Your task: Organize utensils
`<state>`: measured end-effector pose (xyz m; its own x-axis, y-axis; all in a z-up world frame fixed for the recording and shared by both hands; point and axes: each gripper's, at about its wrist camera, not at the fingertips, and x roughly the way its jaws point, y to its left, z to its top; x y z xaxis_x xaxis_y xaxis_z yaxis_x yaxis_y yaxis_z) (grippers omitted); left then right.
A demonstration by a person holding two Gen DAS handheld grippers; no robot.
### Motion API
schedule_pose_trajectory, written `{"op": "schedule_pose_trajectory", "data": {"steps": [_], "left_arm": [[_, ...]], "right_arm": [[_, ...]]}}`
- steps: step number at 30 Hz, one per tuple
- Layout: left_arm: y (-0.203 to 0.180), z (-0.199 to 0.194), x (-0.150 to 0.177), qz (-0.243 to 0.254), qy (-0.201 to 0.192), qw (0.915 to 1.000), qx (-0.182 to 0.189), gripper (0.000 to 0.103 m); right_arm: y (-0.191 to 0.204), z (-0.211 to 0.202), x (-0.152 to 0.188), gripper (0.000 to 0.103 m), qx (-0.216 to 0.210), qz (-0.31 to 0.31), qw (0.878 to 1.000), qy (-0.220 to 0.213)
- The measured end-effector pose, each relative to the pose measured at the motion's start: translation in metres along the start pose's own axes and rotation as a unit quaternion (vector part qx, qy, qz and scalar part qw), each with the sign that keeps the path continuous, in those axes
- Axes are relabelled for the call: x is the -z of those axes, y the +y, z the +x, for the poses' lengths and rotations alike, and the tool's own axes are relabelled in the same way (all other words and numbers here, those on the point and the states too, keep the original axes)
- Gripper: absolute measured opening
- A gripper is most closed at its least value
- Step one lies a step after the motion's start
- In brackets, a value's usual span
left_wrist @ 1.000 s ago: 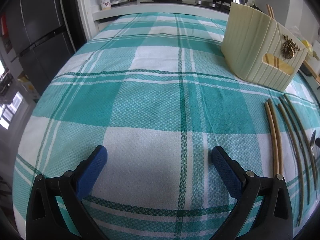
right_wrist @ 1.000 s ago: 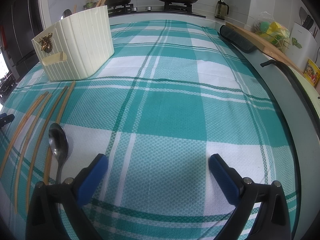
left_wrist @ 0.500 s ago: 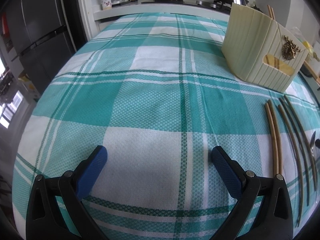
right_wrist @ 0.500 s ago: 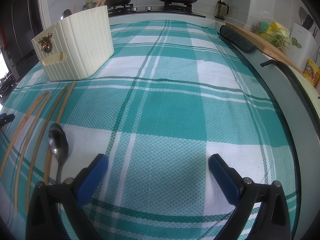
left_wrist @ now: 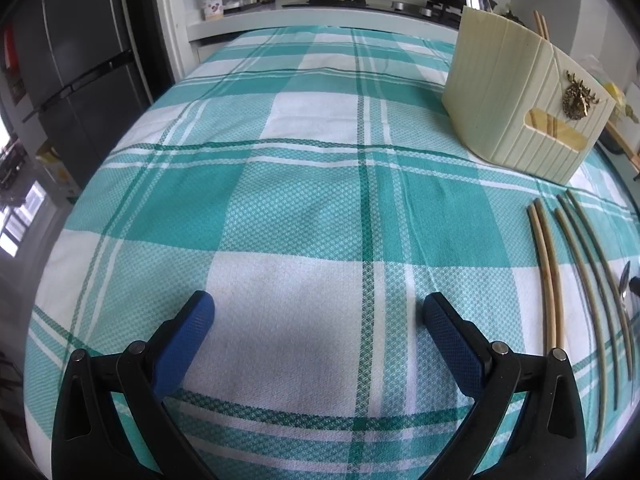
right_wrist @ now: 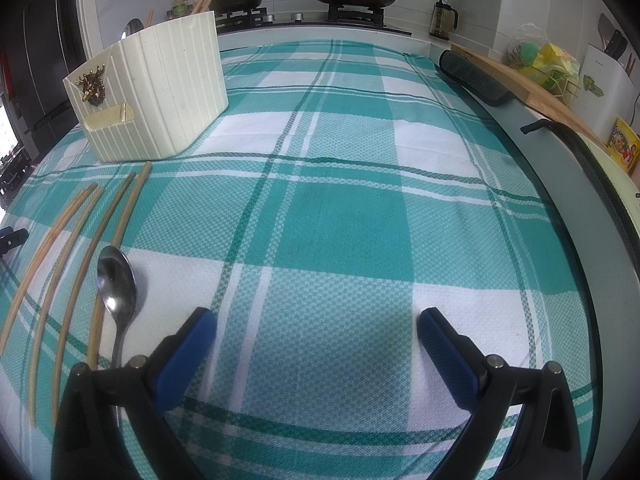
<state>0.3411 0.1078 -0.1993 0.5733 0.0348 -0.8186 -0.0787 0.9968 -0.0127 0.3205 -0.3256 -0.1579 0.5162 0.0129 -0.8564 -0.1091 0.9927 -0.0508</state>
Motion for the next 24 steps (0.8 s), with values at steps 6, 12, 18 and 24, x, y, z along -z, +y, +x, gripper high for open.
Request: {"op": "schedule_pose_trajectory", "data": {"steps": [6, 12, 18, 24], "left_arm": [[0.0, -0.002, 0.002, -0.004, 0.003, 1.0, -0.003, 0.103], [-0.002, -0.008, 0.011, 0.004, 0.002, 1.0, 0.0, 0.103], [-0.002, -0.011, 0.013, 0.0, 0.001, 1.0, -0.002, 0.103], [-0.001, -0.011, 0.012, 0.008, 0.008, 0.9999, 0.009, 0.102]], "right_arm": [[0.0, 0.0, 0.0, 0.103, 0.0, 0.0, 1.0, 0.0], [0.0, 0.0, 0.0, 0.103, 0.0, 0.0, 1.0, 0.0], [0.0, 0.0, 0.0, 0.103, 0.0, 0.0, 1.0, 0.0], [-0.001, 0.001, -0.001, 0.103, -0.002, 0.001, 1.0, 0.0]]}}
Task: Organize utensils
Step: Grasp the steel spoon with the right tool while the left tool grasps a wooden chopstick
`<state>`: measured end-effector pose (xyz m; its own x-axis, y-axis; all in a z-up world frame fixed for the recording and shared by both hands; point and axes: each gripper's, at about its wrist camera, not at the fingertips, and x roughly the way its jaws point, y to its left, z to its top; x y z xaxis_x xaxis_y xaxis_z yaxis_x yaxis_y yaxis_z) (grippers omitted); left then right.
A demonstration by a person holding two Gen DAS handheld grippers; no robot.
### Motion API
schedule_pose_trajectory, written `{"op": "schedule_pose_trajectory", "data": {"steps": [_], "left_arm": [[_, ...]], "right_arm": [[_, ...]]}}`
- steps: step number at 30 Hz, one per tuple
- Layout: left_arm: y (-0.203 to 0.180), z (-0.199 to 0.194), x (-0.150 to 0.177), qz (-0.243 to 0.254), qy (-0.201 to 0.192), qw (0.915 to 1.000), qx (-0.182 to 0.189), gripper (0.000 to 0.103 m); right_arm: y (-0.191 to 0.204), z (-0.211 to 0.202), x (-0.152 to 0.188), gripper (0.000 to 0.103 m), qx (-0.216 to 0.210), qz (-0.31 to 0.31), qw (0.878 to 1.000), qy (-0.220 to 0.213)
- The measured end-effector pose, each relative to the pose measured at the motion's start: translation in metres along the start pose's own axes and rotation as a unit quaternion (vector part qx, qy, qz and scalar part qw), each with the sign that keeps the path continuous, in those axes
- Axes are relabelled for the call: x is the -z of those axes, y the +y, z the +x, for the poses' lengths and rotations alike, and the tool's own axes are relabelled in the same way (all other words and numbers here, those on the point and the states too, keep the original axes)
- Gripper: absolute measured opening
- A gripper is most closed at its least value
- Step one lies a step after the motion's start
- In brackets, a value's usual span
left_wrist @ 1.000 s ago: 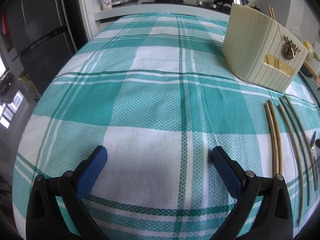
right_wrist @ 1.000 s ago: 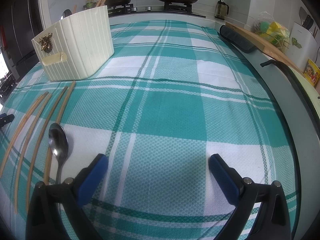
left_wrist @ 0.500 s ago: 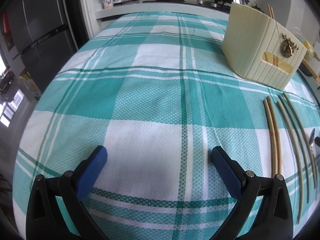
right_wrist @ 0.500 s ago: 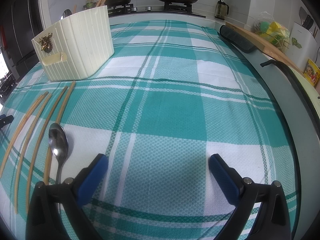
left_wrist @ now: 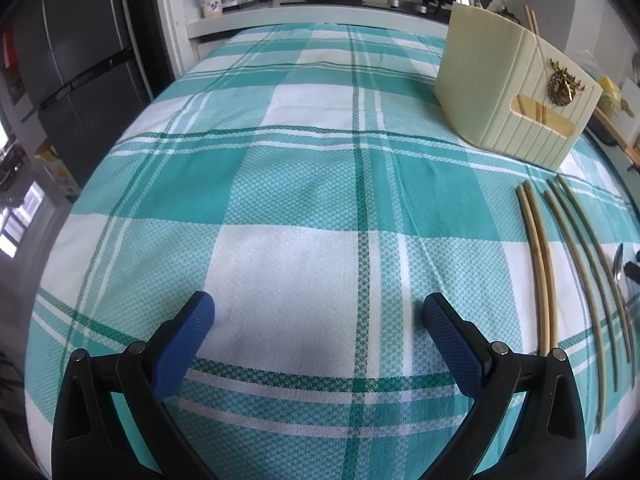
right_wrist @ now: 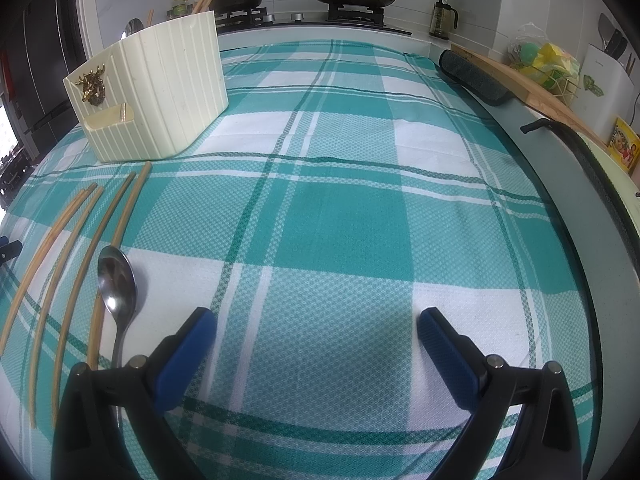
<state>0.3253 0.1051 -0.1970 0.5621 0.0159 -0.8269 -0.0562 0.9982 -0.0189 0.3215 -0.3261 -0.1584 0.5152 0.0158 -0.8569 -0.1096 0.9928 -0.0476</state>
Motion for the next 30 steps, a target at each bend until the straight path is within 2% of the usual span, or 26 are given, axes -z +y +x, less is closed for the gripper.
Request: {"op": "schedule_pose_trajectory", "data": {"steps": [2, 4, 6, 8, 11, 16, 18, 19, 20, 22, 25, 26, 30], "left_arm": [[-0.003, -0.007, -0.001, 0.007, 0.004, 0.9997, 0.021, 0.102], [-0.009, -0.027, 0.001, 0.013, -0.016, 0.9982, 0.056, 0.102], [-0.023, -0.047, 0.002, 0.037, -0.037, 0.9951, 0.084, 0.102], [-0.042, -0.055, 0.001, 0.075, -0.038, 0.9912, 0.103, 0.102], [-0.069, -0.048, -0.003, 0.113, -0.019, 0.9873, 0.11, 0.102], [-0.088, -0.025, -0.009, 0.114, 0.002, 0.9876, 0.107, 0.102], [-0.089, -0.021, -0.008, 0.11, 0.006, 0.9881, 0.107, 0.102], [-0.089, -0.018, -0.008, 0.107, 0.009, 0.9884, 0.107, 0.102], [-0.089, -0.016, -0.008, 0.105, 0.012, 0.9886, 0.107, 0.102], [-0.091, -0.012, -0.007, 0.106, 0.016, 0.9888, 0.104, 0.102], [-0.096, -0.007, -0.006, 0.118, 0.02, 0.9885, 0.092, 0.102], [-0.098, -0.006, -0.005, 0.125, 0.021, 0.9883, 0.085, 0.101], [-0.099, 0.0, -0.006, 0.13, 0.026, 0.9889, 0.069, 0.103]], "right_arm": [[0.0, 0.0, -0.001, 0.103, -0.002, -0.006, 1.0, 0.004], [0.0, -0.005, -0.001, 0.102, 0.007, -0.004, 1.0, 0.01], [0.002, -0.028, 0.008, 0.102, 0.007, -0.002, 1.0, -0.021], [0.011, -0.049, 0.019, 0.102, -0.018, -0.019, 0.999, -0.029], [0.031, -0.069, 0.031, 0.102, -0.03, -0.053, 0.998, -0.022], [0.053, -0.08, 0.027, 0.101, -0.048, -0.068, 0.995, -0.047], [0.06, -0.076, 0.025, 0.086, -0.057, -0.075, 0.995, -0.038], [0.064, -0.072, 0.024, 0.073, -0.066, -0.077, 0.994, -0.028], [0.067, -0.068, 0.024, 0.064, -0.076, -0.08, 0.994, -0.017], [0.075, -0.061, 0.025, 0.057, -0.087, -0.09, 0.992, -0.002], [0.082, -0.048, 0.027, 0.039, -0.085, -0.104, 0.991, 0.019], [0.083, -0.043, 0.027, 0.036, -0.086, -0.104, 0.99, 0.026], [0.088, -0.037, 0.026, 0.036, -0.085, -0.113, 0.99, 0.027]]}}
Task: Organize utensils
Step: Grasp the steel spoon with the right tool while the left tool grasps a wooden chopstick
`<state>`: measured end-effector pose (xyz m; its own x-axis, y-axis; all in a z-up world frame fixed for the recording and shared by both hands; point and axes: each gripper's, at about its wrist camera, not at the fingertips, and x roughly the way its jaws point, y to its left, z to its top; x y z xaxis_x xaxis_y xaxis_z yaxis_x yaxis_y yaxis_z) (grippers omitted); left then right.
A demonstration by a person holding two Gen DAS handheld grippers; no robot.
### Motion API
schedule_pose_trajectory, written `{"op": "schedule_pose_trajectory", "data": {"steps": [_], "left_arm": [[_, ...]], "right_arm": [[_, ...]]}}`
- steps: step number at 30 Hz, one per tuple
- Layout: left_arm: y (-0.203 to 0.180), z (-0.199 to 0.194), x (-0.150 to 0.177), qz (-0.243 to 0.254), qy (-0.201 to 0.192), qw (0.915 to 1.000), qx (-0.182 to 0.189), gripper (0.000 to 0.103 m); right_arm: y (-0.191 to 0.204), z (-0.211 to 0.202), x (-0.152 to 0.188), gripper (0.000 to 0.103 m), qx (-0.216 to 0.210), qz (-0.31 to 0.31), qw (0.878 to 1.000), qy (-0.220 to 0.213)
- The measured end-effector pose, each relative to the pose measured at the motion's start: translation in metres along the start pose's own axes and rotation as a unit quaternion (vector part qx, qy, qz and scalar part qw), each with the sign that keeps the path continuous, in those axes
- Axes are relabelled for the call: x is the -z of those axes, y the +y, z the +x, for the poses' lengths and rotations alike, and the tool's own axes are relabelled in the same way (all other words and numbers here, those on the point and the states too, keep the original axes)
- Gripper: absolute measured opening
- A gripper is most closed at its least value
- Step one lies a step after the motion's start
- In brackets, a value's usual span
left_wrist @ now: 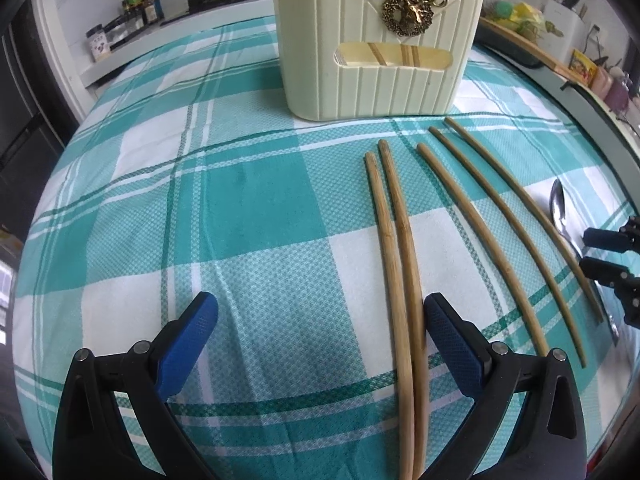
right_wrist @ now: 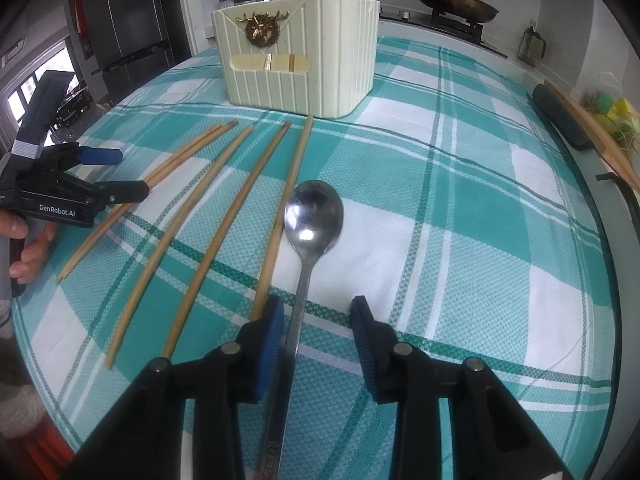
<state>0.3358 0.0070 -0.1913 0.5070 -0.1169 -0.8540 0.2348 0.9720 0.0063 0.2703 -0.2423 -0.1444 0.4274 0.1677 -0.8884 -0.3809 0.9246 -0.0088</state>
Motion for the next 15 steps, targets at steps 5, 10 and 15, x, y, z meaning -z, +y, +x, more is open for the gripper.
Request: {"op": "schedule_pose_trajectory", "data": {"steps": [5, 10, 15], "left_arm": [[0.012, -0.001, -0.004, -0.003, 0.013, 0.9999, -0.004, 0.101], [0.018, -0.008, -0.009, -0.009, 0.01, 0.999, 0.043, 0.101], [0.019, 0.001, -0.018, -0.015, 0.013, 0.9996, 0.019, 0.101]], "right_arm": [[0.0, 0.003, -0.005, 0.034, 0.008, -0.013, 1.0, 0.006], [-0.003, 0.001, -0.004, 0.037, 0.003, -0.024, 1.0, 0.015], [-0.003, 0.004, -0.006, 0.037, 0.005, -0.017, 1.0, 0.01]]}}
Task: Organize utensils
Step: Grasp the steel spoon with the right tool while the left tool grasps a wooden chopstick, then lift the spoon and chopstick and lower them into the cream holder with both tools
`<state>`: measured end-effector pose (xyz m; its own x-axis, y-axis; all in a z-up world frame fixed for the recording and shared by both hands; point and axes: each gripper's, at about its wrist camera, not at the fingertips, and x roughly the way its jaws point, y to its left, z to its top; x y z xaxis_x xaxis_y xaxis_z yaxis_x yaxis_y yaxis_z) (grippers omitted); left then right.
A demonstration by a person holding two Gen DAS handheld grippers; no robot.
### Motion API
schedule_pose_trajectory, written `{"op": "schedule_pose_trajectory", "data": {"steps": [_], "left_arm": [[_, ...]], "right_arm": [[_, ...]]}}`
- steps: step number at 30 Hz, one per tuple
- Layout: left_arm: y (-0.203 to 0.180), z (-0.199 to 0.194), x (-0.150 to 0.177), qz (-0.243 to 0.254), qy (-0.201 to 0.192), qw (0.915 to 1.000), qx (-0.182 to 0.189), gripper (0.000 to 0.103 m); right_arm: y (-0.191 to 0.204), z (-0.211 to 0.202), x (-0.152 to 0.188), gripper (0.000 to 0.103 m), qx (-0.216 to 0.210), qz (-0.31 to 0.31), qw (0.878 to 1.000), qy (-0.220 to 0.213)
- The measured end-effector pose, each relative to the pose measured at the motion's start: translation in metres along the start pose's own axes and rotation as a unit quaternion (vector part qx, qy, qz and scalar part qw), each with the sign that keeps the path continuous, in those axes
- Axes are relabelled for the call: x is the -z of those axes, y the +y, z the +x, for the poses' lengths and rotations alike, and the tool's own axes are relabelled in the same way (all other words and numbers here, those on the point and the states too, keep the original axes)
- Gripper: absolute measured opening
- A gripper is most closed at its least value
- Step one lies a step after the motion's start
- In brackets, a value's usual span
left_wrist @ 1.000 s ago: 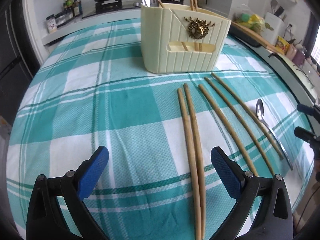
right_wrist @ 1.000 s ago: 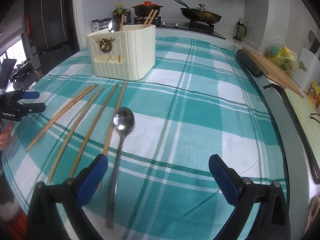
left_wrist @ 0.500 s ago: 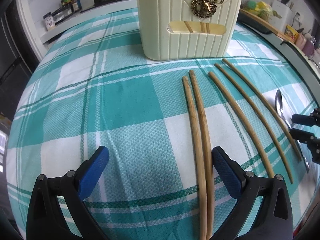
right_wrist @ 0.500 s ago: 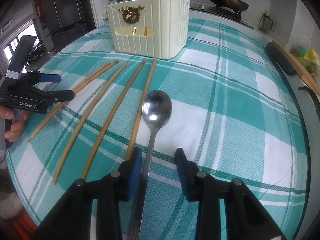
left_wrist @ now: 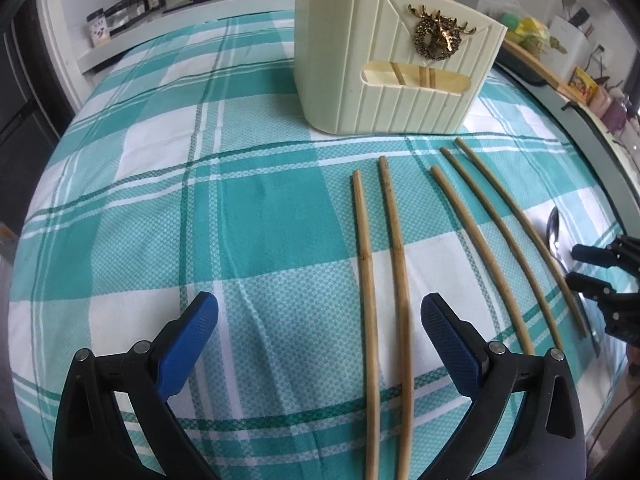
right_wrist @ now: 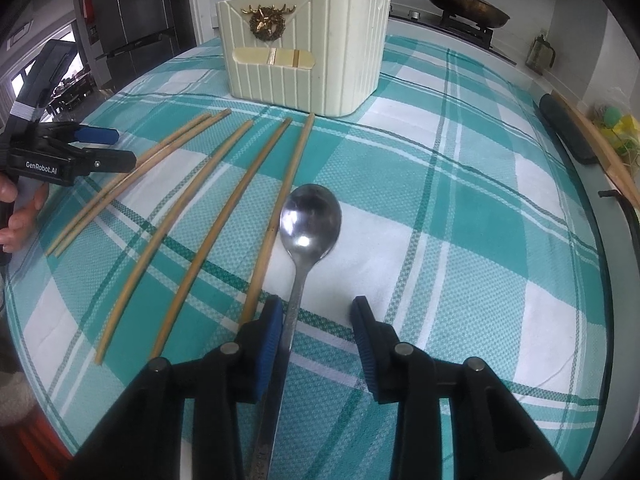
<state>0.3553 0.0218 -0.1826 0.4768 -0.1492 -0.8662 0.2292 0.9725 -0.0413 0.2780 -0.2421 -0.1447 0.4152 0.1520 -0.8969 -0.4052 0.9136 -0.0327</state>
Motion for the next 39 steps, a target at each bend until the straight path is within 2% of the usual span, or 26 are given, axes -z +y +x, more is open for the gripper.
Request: {"op": "schedule_pose_trajectory", "data": {"steps": [7, 9, 11, 14, 15, 16, 17, 18, 19, 22, 27, 33, 39], "left_arm": [[0.012, 0.005, -0.001, -0.016, 0.003, 0.9999, -0.002, 0.097], [0.011, 0.009, -0.003, -0.013, 0.007, 0.9998, -0.011, 0.096], [0.003, 0.013, -0.009, 0.0, 0.013, 0.9998, -0.018, 0.09], [-0.012, 0.016, -0.02, 0.02, 0.024, 0.9994, -0.011, 0.078], [-0.016, 0.017, -0.023, 0.025, 0.026, 0.9993, -0.009, 0.069], [-0.02, 0.017, -0.026, 0.03, 0.027, 0.9992, -0.006, 0.053], [-0.024, 0.016, -0.029, 0.035, 0.025, 0.9991, -0.002, 0.041], [-0.028, 0.016, -0.03, 0.042, 0.024, 0.9988, -0.003, 0.015], [-0.031, 0.016, -0.032, 0.049, 0.026, 0.9985, 0.0, 0.005], [-0.031, 0.011, -0.033, 0.038, 0.014, 0.9991, 0.013, 0.005], [-0.015, -0.046, -0.033, -0.01, -0.059, 0.9973, 0.043, 0.005], [-0.002, -0.137, -0.041, -0.038, -0.149, 0.9852, 0.076, 0.005], [0.007, -0.194, -0.056, -0.057, -0.207, 0.9713, 0.102, 0.005]], "right_arm": [[0.001, 0.002, -0.003, 0.037, 0.001, 0.008, 1.0, -0.001], [0.001, 0.002, -0.004, 0.04, 0.001, 0.009, 1.0, -0.002], [0.003, 0.005, -0.009, 0.045, 0.0, 0.008, 1.0, -0.004], [0.009, 0.013, -0.021, 0.046, 0.004, 0.009, 1.0, -0.01], [0.009, 0.017, -0.025, 0.046, 0.006, 0.016, 1.0, -0.013], [0.009, 0.019, -0.029, 0.046, 0.009, 0.025, 0.999, -0.018], [0.008, 0.022, -0.032, 0.044, 0.014, 0.033, 0.999, -0.022], [0.008, 0.024, -0.035, 0.044, 0.02, 0.037, 0.999, -0.025], [0.008, 0.026, -0.038, 0.037, 0.025, 0.041, 0.998, -0.029], [0.003, 0.027, -0.043, 0.036, 0.024, 0.064, 0.997, -0.036], [-0.007, -0.005, -0.044, 0.036, 0.008, 0.098, 0.992, -0.085], [-0.006, -0.071, -0.05, 0.036, -0.001, 0.093, 0.985, -0.143], [-0.008, -0.12, -0.064, 0.036, 0.001, 0.102, 0.976, -0.192]]}}
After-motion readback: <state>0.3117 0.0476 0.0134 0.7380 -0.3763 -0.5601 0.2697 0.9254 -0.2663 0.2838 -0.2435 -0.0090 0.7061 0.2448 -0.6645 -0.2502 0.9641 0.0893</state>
